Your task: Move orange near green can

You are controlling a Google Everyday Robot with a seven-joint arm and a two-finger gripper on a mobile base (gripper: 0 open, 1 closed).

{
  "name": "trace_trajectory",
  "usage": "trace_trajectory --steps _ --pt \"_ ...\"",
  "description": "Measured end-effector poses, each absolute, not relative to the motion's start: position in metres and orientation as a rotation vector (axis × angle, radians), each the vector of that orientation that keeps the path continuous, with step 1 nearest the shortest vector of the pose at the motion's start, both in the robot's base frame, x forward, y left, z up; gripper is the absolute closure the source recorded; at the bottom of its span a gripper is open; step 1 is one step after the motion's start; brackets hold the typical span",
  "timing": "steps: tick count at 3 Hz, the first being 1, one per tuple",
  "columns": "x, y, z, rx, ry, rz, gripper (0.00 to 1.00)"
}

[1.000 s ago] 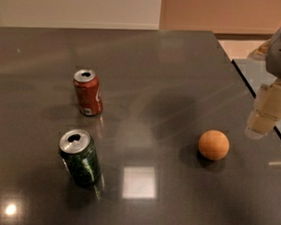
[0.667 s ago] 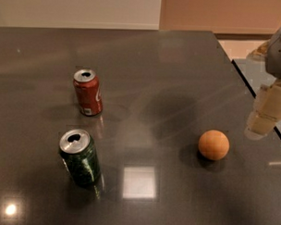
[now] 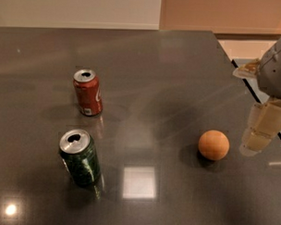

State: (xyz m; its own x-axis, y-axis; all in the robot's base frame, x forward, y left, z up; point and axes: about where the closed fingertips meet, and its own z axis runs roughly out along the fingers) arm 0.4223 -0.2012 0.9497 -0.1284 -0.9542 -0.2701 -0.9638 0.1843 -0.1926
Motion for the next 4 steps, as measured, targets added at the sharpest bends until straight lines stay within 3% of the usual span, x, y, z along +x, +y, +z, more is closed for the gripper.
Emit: trace_trajectory --steps 4 --pt "0.404 -0.187 0.874 -1.921 2.063 0.13 0.0"
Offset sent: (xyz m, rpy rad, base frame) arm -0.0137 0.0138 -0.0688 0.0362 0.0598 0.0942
